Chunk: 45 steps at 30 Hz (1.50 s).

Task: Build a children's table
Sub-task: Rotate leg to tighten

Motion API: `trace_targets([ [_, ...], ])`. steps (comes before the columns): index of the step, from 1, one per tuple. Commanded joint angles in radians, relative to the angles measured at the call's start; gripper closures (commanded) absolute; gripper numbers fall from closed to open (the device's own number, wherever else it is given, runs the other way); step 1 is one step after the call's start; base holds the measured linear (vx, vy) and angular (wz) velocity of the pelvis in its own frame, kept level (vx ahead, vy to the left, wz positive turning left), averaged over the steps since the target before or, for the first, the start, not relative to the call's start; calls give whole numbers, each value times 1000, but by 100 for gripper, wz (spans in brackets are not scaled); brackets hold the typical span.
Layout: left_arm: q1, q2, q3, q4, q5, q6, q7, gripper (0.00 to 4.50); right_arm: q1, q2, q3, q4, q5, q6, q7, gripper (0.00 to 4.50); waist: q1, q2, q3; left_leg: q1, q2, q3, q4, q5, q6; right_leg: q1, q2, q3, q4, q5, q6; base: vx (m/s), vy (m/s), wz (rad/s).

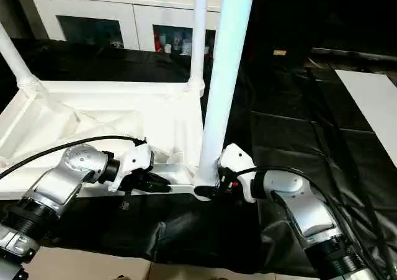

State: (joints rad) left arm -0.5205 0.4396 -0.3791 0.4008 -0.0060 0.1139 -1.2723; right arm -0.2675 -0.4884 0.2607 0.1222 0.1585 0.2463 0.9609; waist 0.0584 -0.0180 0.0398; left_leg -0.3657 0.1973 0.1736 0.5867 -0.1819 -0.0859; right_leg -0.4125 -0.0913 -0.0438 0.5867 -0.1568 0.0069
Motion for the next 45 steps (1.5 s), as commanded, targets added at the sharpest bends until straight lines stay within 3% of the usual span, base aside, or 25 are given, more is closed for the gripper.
trace_targets([
  [1, 14, -6, -39, -6, 21, 8, -10, 450, -8, 28, -16, 41, -8, 11, -59, 180, -1, -3, -55, 5, 24, 1, -77, -263, 42, 48, -36, 28, -58, -256, -201, 0, 0, 0],
  [3, -2, -29, -36, 33, 55, 14, 63, 450, -13, 91, -44, 98, -21, 19, -170, 181, -7, -4, -52, 2, 23, -1, -80, -288, 29, 47, -35, 27, -63, -305, -186, 0, 0, 0],
  [5, -13, -51, -31, 57, 70, 24, 114, 450, -17, 130, -60, 121, -23, 35, -235, 181, -13, -5, -47, 7, 21, -4, -81, -350, 7, 40, -36, 25, -74, -417, -157, 0, 0, 0],
  [7, -44, -133, 4, 112, 68, 67, 241, 450, -38, 249, -106, 178, -33, 75, -431, 181, -25, -3, -41, 17, 15, -6, -81, -425, -19, 25, -35, 23, -88, -543, -122, 0, 0, 0],
  [9, -66, -183, 20, 146, 73, 80, 321, 450, -63, 325, -143, 219, -33, 113, -559, 181, -34, -7, -44, 13, 11, -17, -83, -438, -34, 32, -38, 14, -94, -612, -85, 0, 0, 0],
  [10, -81, -210, 21, 170, 88, 87, 377, 450, -82, 366, -160, 250, -42, 116, -638, 181, -36, -3, -45, 14, 11, -20, -83, -439, -36, 31, -39, 13, -97, -620, -77, -54, 13, -10],
  [11, -106, -251, 26, 210, 108, 99, 466, 450, -114, 420, -177, 302, -53, 110, -735, 181, -41, 9, -44, 18, 10, -25, -84, -470, -38, 30, -39, 7, -104, -637, -62, 0, 0, 0],
  [14, -149, -342, 62, 285, 113, 116, 629, 450, -194, 507, -206, 427, -58, 91, -885, 182, -58, 9, -46, 21, 9, -27, -85, -508, -36, 28, -35, -2, -111, -605, -70, 0, 0, 0],
  [16, -166, -377, 76, 315, 113, 114, 683, 450, -229, 532, -204, 485, -66, 74, -925, 182, -65, 8, -45, 32, 6, -26, -79, -538, -27, 19, -32, -8, -119, -609, -73, 0, 0, 0],
  [19, -206, -430, 106, 389, 135, 67, 812, 450, -293, 577, -187, 570, -95, 9, -918, 182, -67, 6, -48, 20, 8, -28, -85, -518, -2, 38, -36, -15, -123, -564, -74, 0, 0, 0],
  [20, -210, -433, 108, 395, 138, 57, 820, 450, -296, 581, -188, 566, -96, -6, -906, 182, -61, 4, -50, 23, 9, -24, -84, -497, 8, 34, -41, -11, -123, -540, -81, 0, 0, 0],
  [21, -215, -435, 110, 404, 140, 46, 829, 450, -299, 587, -192, 564, -97, -24, -899, 147, -60, -1, -50, 18, 9, -23, -85, -482, 12, 36, -41, -9, -120, -522, -88, 0, 0, 0],
  [23, -217, -419, 111, 394, 140, 31, 813, 450, -279, 573, -180, 511, -108, -50, -867, 147, -53, -3, -53, 15, 11, -18, -86, -441, 21, 36, -42, -2, -112, -466, -113, 0, 0, 0],
  [25, -218, -407, 111, 390, 142, 21, 799, 450, -269, 560, -175, 490, -116, -69, -866, 110, -47, -2, -54, 6, 13, -12, -87, -387, 33, 42, -42, 3, -100, -397, -140, 0, 0, 0],
  [27, -204, -377, 103, 365, 145, 9, 766, 450, -227, 523, -167, 407, -117, -63, -865, 101, -45, -2, -52, 3, 12, -11, -86, -384, 41, 42, -42, 4, -98, -412, -135, 0, 0, 0],
  [29, -191, -356, 98, 345, 149, -8, 742, 450, -191, 492, -159, 339, -123, -48, -845, 90, -51, -2, -56, -15, 14, -17, -92, -340, 39, 59, -43, 2, -90, -393, -121, 0, 0, 0],
  [30, -186, -349, 97, 336, 151, -11, 735, 450, -178, 481, -159, 315, -123, -38, -839, 74, -46, 0, -57, -12, 17, -16, -90, -315, 37, 56, -43, 4, -90, -368, -121, 0, 0, 0],
  [33, -157, -317, 99, 293, 140, -21, 671, 450, -113, 408, -158, 195, -131, -7, -787, 56, -37, 0, -61, 5, 21, -5, -81, -278, 46, 46, -39, 11, -82, -269, -176, 41, -17, 5],
  [34, -145, -299, 94, 272, 138, -26, 639, 450, -94, 377, -162, 157, -119, 15, -752, 44, -30, 1, -63, -4, 22, -2, -78, -222, 57, 56, -38, 11, -70, -191, -189, 69, -20, 3],
  [36, -120, -267, 82, 231, 126, -26, 576, 450, -65, 315, -163, 98, -99, 35, -662, 24, -21, 2, -64, -4, 19, 3, -72, -197, 68, 56, -34, 13, -60, -137, -207, 66, -18, -2],
  [37, -82, -214, 53, 168, 94, -41, 441, 450, -36, 214, -144, 34, -74, 27, -512, 24, -18, 5, -64, -2, 20, 4, -71, -198, 70, 56, -36, 14, -59, -130, -210, 54, -16, -1],
  [38, -80, -211, 52, 166, 94, -40, 436, 450, -35, 209, -143, 30, -72, 26, -504, 24, -11, 1, -63, -4, 24, 4, -70, -189, 83, 62, -39, 16, -55, -104, -217, 0, 0, 0],
  [39, -56, -163, 27, 130, 88, -30, 359, 450, -11, 132, -124, -19, -36, 21, -375, 24, -10, 5, -62, -1, 24, 7, -71, -194, 89, 58, -38, 16, -56, -100, -223, 0, 0, 0],
  [41, -43, -132, 11, 112, 82, -38, 303, 450, 9, 81, -106, -58, -11, 18, -288, 24, -9, 6, -61, 0, 26, 8, -70, -199, 99, 57, -37, 17, -55, -105, -228, 0, 0, 0],
  [45, -3, -65, -6, 35, 15, -20, 122, 450, 43, -15, -69, -126, 57, 44, -110, 24, -2, 10, -59, 6, 31, 6, -74, -203, 87, 57, -38, 16, -53, -122, -243, 0, 0, 0],
])
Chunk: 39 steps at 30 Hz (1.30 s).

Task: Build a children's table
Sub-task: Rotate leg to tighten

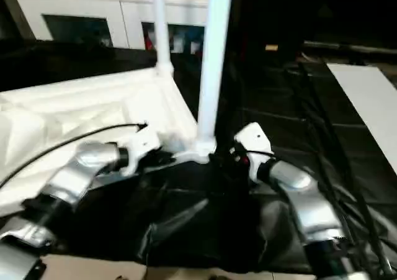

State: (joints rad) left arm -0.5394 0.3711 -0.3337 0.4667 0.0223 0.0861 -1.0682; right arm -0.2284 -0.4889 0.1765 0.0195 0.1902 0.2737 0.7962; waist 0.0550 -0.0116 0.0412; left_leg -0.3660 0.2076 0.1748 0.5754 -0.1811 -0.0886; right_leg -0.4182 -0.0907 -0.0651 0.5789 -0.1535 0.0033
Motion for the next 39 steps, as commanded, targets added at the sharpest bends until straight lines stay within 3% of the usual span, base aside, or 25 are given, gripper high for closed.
trace_targets([
  [1, 21, 11, -53, -44, -19, 14, -101, 450, 6, -22, 20, -29, 31, 23, 71, 24, 3, 4, -61, 8, 22, 5, -63, -209, 87, 62, -39, 37, -46, -131, -242, 0, 0, 0],
  [2, 30, 30, -59, -73, -34, 28, -147, 450, 8, -35, 33, -33, 37, 30, 106, 24, 3, 0, -59, 9, 22, 6, -64, -222, 79, 59, -37, 37, -46, -144, -247, 0, 0, 0],
  [6, 42, 62, -71, -120, -52, 51, -204, 450, 5, -56, 66, -37, 45, 36, 177, 24, 7, 4, -53, 21, 24, 8, -68, -303, 45, 48, -36, 40, -56, -240, -233, 0, 0, 0],
  [7, 45, 68, -72, -131, -57, 59, -215, 450, 0, -58, 76, -30, 35, 34, 187, 24, 7, -9, -52, 20, 24, 9, -68, -307, 45, 49, -36, 40, -58, -253, -226, 0, 0, 0],
  [9, 45, 70, -68, -136, -56, 62, -213, 450, -19, -46, 91, 5, 5, 15, 175, 24, 9, -4, -54, 14, 23, 5, -70, -283, 34, 52, -40, 41, -55, -271, -208, 0, 0, 0],
  [10, 43, 69, -65, -132, -53, 65, -208, 450, -40, -37, 105, 39, -22, 5, 159, 24, 8, -9, -54, 11, 22, 4, -69, -275, 30, 53, -39, 40, -54, -265, -203, 0, 0, 0],
  [13, 45, 72, -66, -140, -56, 76, -208, 450, -52, -37, 114, 57, -31, 11, 167, 40, 5, -7, -54, 8, 20, 3, -68, -272, 25, 54, -39, 40, -52, -266, -197, 0, 0, 0],
  [27, 56, 75, -67, -155, -54, 96, -210, 450, -56, -11, 92, 79, -13, 6, 170, 163, 5, -7, -58, 7, 18, 3, -63, -250, 34, 57, -37, 40, -48, -244, -198, 0, 0, 0],
  [32, 55, 69, -72, -141, -44, 107, -197, 450, -46, 29, 63, 104, 8, 21, 127, 175, 3, -6, -58, 7, 17, 4, -63, -251, 35, 57, -37, 40, -48, -237, -206, 0, 0, 0],
  [35, 31, 12, -66, -61, 27, 131, -31, 450, -60, 123, 32, 223, -59, 11, -79, 176, -6, -5, -49, 5, 14, 3, -67, -302, 15, 48, -35, 38, -59, -331, -184, 0, 0, 0],
  [36, 19, -24, -48, -34, 25, 147, 26, 450, -70, 162, 17, 264, -75, 18, -159, 176, -12, -7, -46, 14, 8, 0, -64, -368, -13, 41, -37, 33, -72, -474, -146, 0, 0, 0],
  [39, -1, -85, -22, 8, 20, 168, 113, 450, -93, 234, -18, 332, -86, 41, -299, 177, -19, -7, -46, 18, 6, -9, -65, -416, -22, 40, -39, 28, -83, -566, -99, 0, 0, 0],
])
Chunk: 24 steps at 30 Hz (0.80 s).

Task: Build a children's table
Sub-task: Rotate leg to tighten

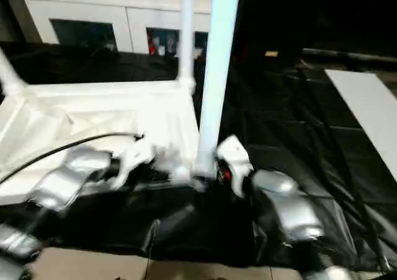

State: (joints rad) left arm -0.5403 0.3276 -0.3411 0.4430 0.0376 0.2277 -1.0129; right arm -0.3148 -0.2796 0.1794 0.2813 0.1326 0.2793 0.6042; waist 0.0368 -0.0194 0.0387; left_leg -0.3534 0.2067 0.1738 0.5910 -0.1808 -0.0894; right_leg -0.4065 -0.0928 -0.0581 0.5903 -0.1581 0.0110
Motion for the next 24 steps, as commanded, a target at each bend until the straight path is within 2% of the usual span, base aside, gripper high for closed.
trace_targets([
  [1, -11, -72, -8, 53, 8, 38, 101, 450, -21, 66, -44, 109, -33, 49, -182, 177, -11, 2, -39, 7, 4, -8, -81, -443, -22, 21, -35, 17, -104, -600, -93, 0, 0, 0],
  [3, -44, -144, 8, 115, 27, 57, 226, 450, -63, 150, -82, 195, -45, 65, -343, 177, -21, 5, -42, 9, 4, -19, -83, -469, -30, 27, -36, 5, -111, -632, -74, 0, 0, 0],
  [4, -62, -180, 19, 145, 31, 71, 286, 450, -85, 187, -92, 235, -48, 60, -406, 177, -26, 13, -44, 6, 4, -22, -86, -477, -32, 30, -38, 1, -113, -617, -72, 0, 0, 0],
  [5, -82, -218, 34, 177, 39, 74, 366, 450, -109, 225, -98, 272, -48, 51, -460, 177, -31, 10, -44, 5, 4, -24, -86, -485, -32, 31, -36, -3, -116, -611, -70, 0, 0, 0],
  [6, -101, -253, 44, 207, 44, 78, 418, 450, -136, 261, -96, 308, -58, 36, -498, 177, -31, 14, -44, 16, 2, -24, -83, -504, -33, 24, -34, -7, -122, -613, -67, 0, 0, 0],
  [7, -118, -280, 51, 237, 57, 66, 477, 450, -161, 294, -91, 339, -63, 21, -521, 177, -36, 12, -42, 26, -1, -20, -78, -526, -24, 16, -31, -10, -130, -619, -66, 0, 0, 0],
  [8, -141, -309, 51, 281, 81, 44, 544, 450, -196, 336, -77, 381, -68, -2, -527, 178, -38, 11, -42, 25, -2, -21, -78, -530, -18, 18, -32, -12, -132, -622, -65, 0, 0, 0],
  [9, -141, -309, 51, 281, 81, 44, 544, 450, -196, 336, -77, 381, -68, -2, -527, 178, -44, 11, -43, 24, -2, -23, -79, -536, -10, 24, -31, -20, -136, -626, -56, 0, 0, 0],
  [11, -147, -313, 46, 295, 90, 30, 555, 450, -207, 343, -56, 386, -79, -25, -505, 178, -43, 13, -41, 22, -2, -22, -82, -535, 4, 26, -33, -21, -144, -628, -47, 0, 0, 0],
  [12, -155, -315, 47, 305, 93, 3, 559, 450, -212, 349, -26, 370, -99, -64, -462, 178, -43, 15, -40, 22, -1, -22, -85, -537, 9, 26, -34, -21, -146, -628, -48, 0, 0, 0],
  [13, -157, -314, 47, 307, 95, -1, 558, 450, -207, 357, -29, 355, -91, -79, -446, 143, -43, 11, -44, 20, 1, -23, -87, -524, 11, 33, -37, -21, -142, -606, -56, 0, 0, 0],
  [14, -156, -304, 43, 299, 99, -23, 542, 450, -195, 358, -41, 326, -80, -92, -442, 122, -41, 10, -45, 17, 1, -22, -88, -513, 15, 34, -38, -18, -141, -595, -61, 0, 0, 0],
  [15, -154, -297, 39, 293, 102, -37, 531, 450, -186, 359, -51, 307, -70, -98, -442, 122, -37, 8, -45, 16, 1, -18, -89, -494, 22, 31, -39, -13, -139, -582, -69, 0, 0, 0],
  [17, -149, -284, 38, 280, 99, -44, 509, 450, -172, 346, -60, 277, -71, -107, -450, 98, -38, 11, -44, 7, 1, -19, -93, -483, 25, 35, -40, -10, -133, -574, -74, 0, 0, 0],
  [18, -142, -274, 43, 266, 90, -45, 490, 450, -159, 331, -65, 247, -74, -112, -453, 88, -43, 11, -47, -12, 2, -25, -100, -459, 22, 53, -41, -11, -125, -557, -67, 0, 0, 0],
  [19, -132, -252, 44, 244, 86, -38, 455, 450, -135, 293, -60, 187, -84, -111, -440, 79, -49, 13, -53, -24, 6, -29, -102, -425, 20, 60, -44, -9, -116, -508, -77, -18, 1, -21],
  [20, -126, -242, 43, 234, 86, -39, 438, 450, -122, 271, -55, 153, -88, -98, -426, 71, -45, 16, -57, -23, 8, -29, -101, -398, 19, 61, -46, -5, -113, -465, -89, 0, 0, 0],
  [21, -118, -224, 40, 216, 84, -33, 405, 450, -101, 234, -50, 99, -93, -73, -401, 54, -40, 12, -56, -12, 12, -20, -98, -378, 25, 45, -41, 2, -109, -393, -123, 0, 0, 0],
  [22, -114, -216, 38, 209, 83, -33, 388, 450, -93, 217, -48, 77, -95, -63, -387, 54, -32, 9, -55, -4, 11, -12, -92, -362, 35, 41, -38, 9, -103, -336, -154, 0, 0, 0],
  [23, -110, -208, 33, 203, 82, -36, 368, 450, -86, 200, -45, 59, -96, -54, -371, 45, -31, 8, -54, -5, 11, -8, -91, -355, 41, 40, -38, 12, -101, -323, -165, 0, 0, 0],
  [24, -98, -178, 17, 176, 79, -26, 306, 450, -66, 129, -33, 17, -110, -39, -315, 45, -28, 4, -53, -11, 10, -6, -92, -342, 51, 46, -36, 13, -97, -335, -168, 0, 0, 0],
])
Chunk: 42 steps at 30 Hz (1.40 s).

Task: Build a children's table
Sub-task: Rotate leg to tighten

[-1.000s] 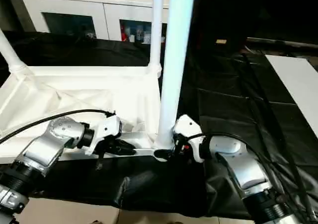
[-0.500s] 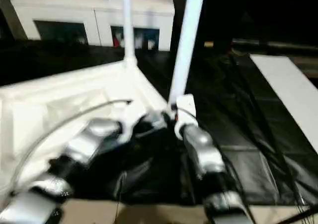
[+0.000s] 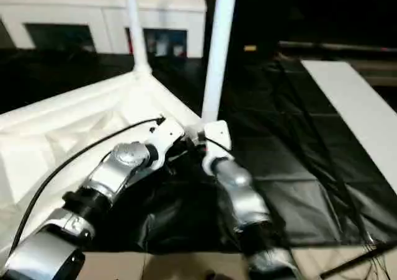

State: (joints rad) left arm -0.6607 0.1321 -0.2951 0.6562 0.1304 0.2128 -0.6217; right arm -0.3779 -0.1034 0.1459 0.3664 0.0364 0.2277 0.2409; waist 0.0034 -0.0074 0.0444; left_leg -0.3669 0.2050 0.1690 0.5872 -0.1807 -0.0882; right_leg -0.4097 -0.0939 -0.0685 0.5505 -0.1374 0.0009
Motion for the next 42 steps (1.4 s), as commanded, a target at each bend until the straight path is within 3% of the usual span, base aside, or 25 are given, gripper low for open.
trace_targets([
  [1, 30, 37, -42, -52, -17, -14, -129, 450, 8, -87, -3, -92, -11, 19, 89, 45, 13, -8, -58, -2, 12, -1, -88, -331, 54, 51, -38, 25, -57, -385, -145, 0, 0, 0],
  [2, 40, 59, -55, -75, -25, -2, -182, 450, 21, -130, -11, -117, 3, 21, 142, 45, 16, -8, -59, -1, 13, 1, -86, -324, 55, 49, -39, 27, -57, -391, -142, 0, 0, 0],
  [4, 57, 99, -81, -108, -37, 3, -271, 450, 40, -195, -26, -156, 24, 16, 234, 45, 29, -5, -62, 8, 16, 8, -77, -289, 59, 43, -38, 35, -48, -327, -170, 33, -13, 3],
  [6, 73, 138, -103, -145, -50, 14, -352, 450, 61, -263, -28, -198, 46, 5, 333, 45, 37, -2, -68, 2, 15, 11, -72, -232, 72, 48, -37, 36, -34, -230, -195, 69, -29, 4],
  [8, 84, 166, -116, -171, -59, 15, -405, 450, 78, -310, -26, -229, 65, 3, 398, 45, 42, -6, -65, -2, 15, 13, -68, -192, 91, 51, -33, 38, -22, -145, -220, 0, 0, 0],
  [11, 112, 239, -144, -248, -83, 20, -539, 450, 125, -423, -6, -314, 133, 32, 558, 45, 59, -3, -68, 3, 19, 13, -65, -148, 113, 57, -36, 40, -11, -91, -247, 0, 0, 0],
  [14, 121, 269, -156, -277, -84, 13, -583, 450, 137, -439, 24, -330, 138, 33, 616, 45, 59, 1, -62, 7, 21, 12, -70, -184, 100, 53, -34, 37, -17, -155, -248, 0, 0, 0],
  [16, 127, 280, -157, -298, -97, 31, -606, 450, 138, -429, 54, -332, 132, 32, 647, 45, 56, 1, -57, 10, 21, 10, -77, -258, 62, 51, -35, 36, -29, -275, -218, 0, 0, 0],
  [17, 132, 288, -158, -311, -106, 40, -621, 450, 133, -417, 71, -323, 119, 27, 650, 45, 56, -5, -56, 12, 22, 10, -78, -271, 54, 48, -36, 36, -30, -299, -211, 0, 0, 0],
  [18, 133, 291, -159, -316, -109, 42, -626, 450, 131, -414, 78, -320, 114, 26, 651, 45, 56, -2, -55, 13, 21, 9, -79, -288, 42, 47, -37, 38, -34, -333, -200, 0, 0, 0],
  [20, 141, 302, -160, -332, -116, 47, -638, 450, 118, -404, 104, -296, 96, 14, 651, 45, 57, -2, -55, 18, 21, 9, -81, -300, 32, 43, -34, 40, -35, -341, -189, 0, 0, 0],
  [23, 153, 312, -156, -344, -113, 48, -646, 450, 100, -392, 129, -265, 88, 5, 667, 45, 56, -6, -54, 14, 21, 7, -83, -301, 28, 45, -35, 40, -33, -348, -184, 0, 0, 0],
  [30, 157, 315, -151, -348, -109, 57, -635, 450, 70, -381, 128, -223, 80, 4, 677, 60, 51, -12, -54, 13, 18, 6, -82, -299, 27, 47, -35, 40, -35, -375, -166, 0, 0, 0],
  [32, 158, 317, -151, -352, -109, 61, -632, 450, 71, -387, 132, -222, 80, 2, 684, 93, 52, -12, -54, 12, 18, 6, -82, -293, 28, 48, -35, 40, -35, -375, -164, 0, 0, 0],
  [35, 158, 319, -151, -354, -110, 66, -632, 450, 72, -390, 128, -215, 84, -3, 689, 100, 52, -12, -56, 13, 19, 6, -82, -289, 27, 48, -35, 40, -33, -358, -169, 0, 0, 0],
  [42, 159, 322, -154, -346, -112, 76, -636, 450, 75, -359, 99, -200, 108, 8, 681, 165, 49, -10, -56, 14, 17, 6, -82, -299, 28, 48, -33, 39, -34, -358, -174, 0, 0, 0],
])
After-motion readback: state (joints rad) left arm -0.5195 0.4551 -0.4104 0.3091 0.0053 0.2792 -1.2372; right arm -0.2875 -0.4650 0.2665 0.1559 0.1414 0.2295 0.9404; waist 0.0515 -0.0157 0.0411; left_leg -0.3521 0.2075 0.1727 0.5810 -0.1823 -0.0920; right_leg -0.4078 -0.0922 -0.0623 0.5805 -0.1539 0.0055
